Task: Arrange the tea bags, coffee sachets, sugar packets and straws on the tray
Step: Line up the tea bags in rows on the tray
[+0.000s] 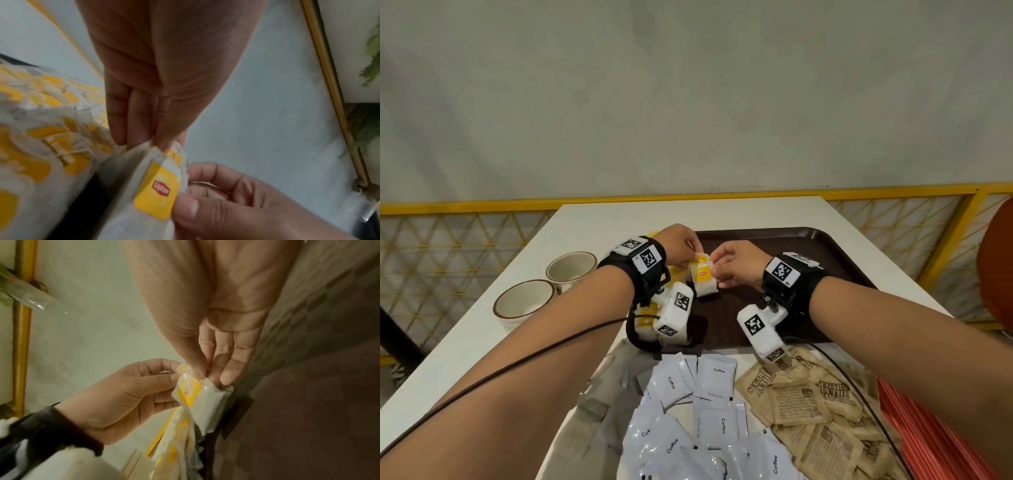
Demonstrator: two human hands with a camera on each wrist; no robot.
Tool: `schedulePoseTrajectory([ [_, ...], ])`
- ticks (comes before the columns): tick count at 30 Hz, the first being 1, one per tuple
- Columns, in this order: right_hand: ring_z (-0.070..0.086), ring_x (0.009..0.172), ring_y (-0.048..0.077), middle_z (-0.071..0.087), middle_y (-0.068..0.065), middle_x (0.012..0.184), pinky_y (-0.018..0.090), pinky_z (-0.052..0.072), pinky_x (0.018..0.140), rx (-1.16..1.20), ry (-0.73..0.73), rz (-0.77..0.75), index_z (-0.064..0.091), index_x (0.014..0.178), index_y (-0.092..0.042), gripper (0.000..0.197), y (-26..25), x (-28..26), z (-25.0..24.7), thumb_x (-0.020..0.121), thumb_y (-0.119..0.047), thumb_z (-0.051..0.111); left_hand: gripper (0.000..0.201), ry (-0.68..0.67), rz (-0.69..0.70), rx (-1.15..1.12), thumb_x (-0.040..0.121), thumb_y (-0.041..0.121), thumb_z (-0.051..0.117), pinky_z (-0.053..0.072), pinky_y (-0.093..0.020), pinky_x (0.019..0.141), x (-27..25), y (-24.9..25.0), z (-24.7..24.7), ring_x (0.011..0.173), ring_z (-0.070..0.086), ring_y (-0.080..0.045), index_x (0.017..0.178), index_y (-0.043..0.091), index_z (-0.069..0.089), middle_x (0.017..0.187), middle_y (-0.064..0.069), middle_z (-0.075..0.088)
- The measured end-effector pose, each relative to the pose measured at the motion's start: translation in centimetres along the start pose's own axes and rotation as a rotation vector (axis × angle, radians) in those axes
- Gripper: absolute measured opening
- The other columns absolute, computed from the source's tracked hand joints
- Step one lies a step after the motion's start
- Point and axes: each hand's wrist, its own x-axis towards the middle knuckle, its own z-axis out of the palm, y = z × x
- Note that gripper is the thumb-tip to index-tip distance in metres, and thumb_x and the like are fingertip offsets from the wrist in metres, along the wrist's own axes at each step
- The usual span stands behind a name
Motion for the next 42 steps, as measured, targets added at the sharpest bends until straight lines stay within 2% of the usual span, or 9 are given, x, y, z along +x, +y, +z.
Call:
schedulePoseTrajectory([
  [3, 0.063, 0.072, 0.018, 0.059, 0.006, 0.078, 0.031, 0.057, 0.065, -0.021, 0.029, 0.027, 0.056, 0.098, -0.008, 0.022, -0.1, 0.1, 0.1, 0.084, 0.008, 0.06, 0.005, 0.055, 0.004, 0.104, 0.087, 0.007, 0.062, 0.055, -0.03, 0.077, 0.3, -0.1, 0.2, 0.069, 0.058, -0.012, 0.085, 0.011, 0.066, 0.074, 0.004, 0.058],
  [7, 0.062, 0.08, 0.022, 0.058, 0.009, 0.085, 0.034, 0.056, 0.071, -0.038, 0.04, 0.079, 0.053, 0.101, -0.012, 0.024, -0.1, -0.1, 0.3, 0.085, 0.005, 0.057, 0.015, 0.041, -0.004, 0.118, 0.089, 0.007, 0.059, 0.045, -0.011, 0.05, 0.4, -0.2, 0.5, 0.06, 0.057, -0.006, 0.078, 0.018, 0.058, 0.074, 0.004, 0.058],
  [11, 0.06, 0.079, 0.022, 0.059, 0.013, 0.088, 0.033, 0.056, 0.072, -0.073, 0.032, 0.101, 0.051, 0.102, -0.014, 0.027, 0.0, -0.4, 0.2, 0.084, 0.003, 0.061, 0.008, 0.094, 0.019, 0.286, 0.087, 0.014, 0.063, 0.041, -0.021, 0.068, 0.3, -0.1, 0.8, 0.081, 0.055, -0.012, 0.093, 0.014, 0.068, 0.09, 0.003, 0.058],
  [15, 0.06, 0.077, 0.023, 0.06, 0.014, 0.088, 0.039, 0.057, 0.078, -0.109, 0.011, 0.121, 0.051, 0.093, -0.016, 0.032, 0.0, -0.7, 0.1, 0.078, 0.008, 0.067, 0.006, 0.122, 0.019, 0.296, 0.084, 0.017, 0.068, 0.045, -0.025, 0.077, 0.4, -0.7, 0.5, 0.095, 0.061, -0.018, 0.089, 0.016, 0.069, 0.099, -0.001, 0.066],
  [19, 0.063, 0.083, 0.027, 0.062, 0.017, 0.092, 0.042, 0.058, 0.08, -0.128, -0.005, 0.123, 0.053, 0.09, -0.013, 0.034, -0.1, -1.0, 0.1, 0.074, 0.008, 0.074, 0.006, 0.206, 0.007, 0.252, 0.084, 0.013, 0.066, 0.046, -0.026, 0.078, 0.2, -0.9, -0.4, 0.097, 0.061, -0.018, 0.084, 0.018, 0.069, 0.097, -0.001, 0.067],
  [26, 0.056, 0.063, 0.018, 0.053, 0.01, 0.073, 0.039, 0.055, 0.074, -0.163, 0.049, 0.125, 0.048, 0.076, -0.011, 0.022, -0.6, -1.2, 0.8, 0.09, 0.006, 0.05, 0.027, 0.002, -0.059, 0.398, 0.087, 0.037, 0.065, 0.043, -0.028, 0.065, 0.1, -1.1, 0.8, 0.079, 0.058, -0.018, 0.085, 0.012, 0.073, 0.084, -0.005, 0.065],
  [33, 0.058, 0.067, 0.017, 0.059, 0.007, 0.075, 0.03, 0.055, 0.063, -0.317, -0.024, 0.047, 0.051, 0.078, -0.015, 0.028, -0.3, -1.2, 1.0, 0.076, -0.004, 0.076, 0.018, -0.049, 0.004, 0.444, 0.091, 0.026, 0.06, 0.044, -0.027, 0.073, 0.4, -0.6, 0.8, 0.085, 0.057, -0.018, 0.091, 0.01, 0.069, 0.088, -0.002, 0.062],
  [38, 0.063, 0.071, 0.021, 0.06, 0.008, 0.071, 0.037, 0.057, 0.072, -0.246, -0.006, 0.065, 0.051, 0.077, -0.013, 0.029, -0.2, -0.8, 0.5, 0.075, 0.004, 0.075, 0.022, -0.051, 0.001, 0.616, 0.094, 0.031, 0.055, 0.037, -0.026, 0.079, 0.0, 0.3, -0.1, 0.109, 0.056, -0.019, 0.11, 0.019, 0.066, 0.113, 0.002, 0.062],
  [42, 0.064, 0.058, 0.017, 0.061, 0.01, 0.067, 0.034, 0.058, 0.07, -0.178, 0.013, 0.078, 0.05, 0.077, -0.01, 0.029, -0.1, -0.6, 0.7, 0.076, 0.009, 0.073, 0.022, -0.045, -0.014, 0.632, 0.089, 0.031, 0.062, 0.036, -0.027, 0.078, 0.1, 0.3, -0.1, 0.111, 0.056, -0.017, 0.11, 0.025, 0.067, 0.116, 0.005, 0.064],
])
